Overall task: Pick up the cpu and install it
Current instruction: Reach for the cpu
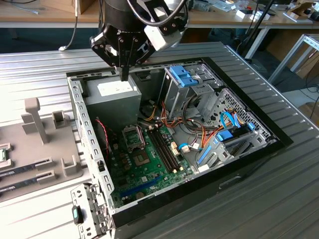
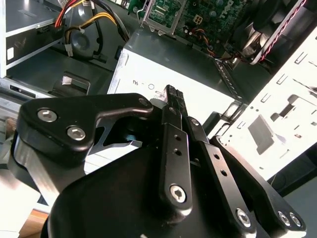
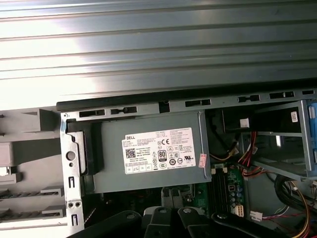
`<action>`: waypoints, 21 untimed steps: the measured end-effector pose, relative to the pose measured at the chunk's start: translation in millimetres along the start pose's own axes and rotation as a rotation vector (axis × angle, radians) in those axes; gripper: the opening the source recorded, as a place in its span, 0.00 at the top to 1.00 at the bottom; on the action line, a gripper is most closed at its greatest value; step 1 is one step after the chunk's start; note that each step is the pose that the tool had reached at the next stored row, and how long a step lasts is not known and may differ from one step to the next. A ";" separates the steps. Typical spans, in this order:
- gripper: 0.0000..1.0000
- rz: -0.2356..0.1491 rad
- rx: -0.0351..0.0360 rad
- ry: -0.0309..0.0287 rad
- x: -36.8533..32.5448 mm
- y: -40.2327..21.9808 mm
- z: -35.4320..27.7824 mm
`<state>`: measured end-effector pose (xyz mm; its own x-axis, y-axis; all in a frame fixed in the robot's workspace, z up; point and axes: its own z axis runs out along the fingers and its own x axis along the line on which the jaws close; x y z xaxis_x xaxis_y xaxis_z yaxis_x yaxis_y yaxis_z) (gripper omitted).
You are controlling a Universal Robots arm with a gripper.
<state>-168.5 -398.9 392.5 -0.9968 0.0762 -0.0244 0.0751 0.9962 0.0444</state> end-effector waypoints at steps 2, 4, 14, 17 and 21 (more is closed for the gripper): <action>0.89 0.000 -0.0001 -0.0001 0.8 -0.1 0.0; 0.89 0.000 0.0000 -0.0001 1.6 -0.1 0.0; 0.89 0.000 0.0000 0.0000 6.3 -0.5 -0.1; 0.89 0.000 -0.0001 -0.0001 8.3 -0.6 -0.1; 0.89 0.000 0.0001 0.0000 12.0 -0.9 -0.2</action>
<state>-180.5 -399.0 392.4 -0.9968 0.0762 -0.0244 0.0751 0.9962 0.0443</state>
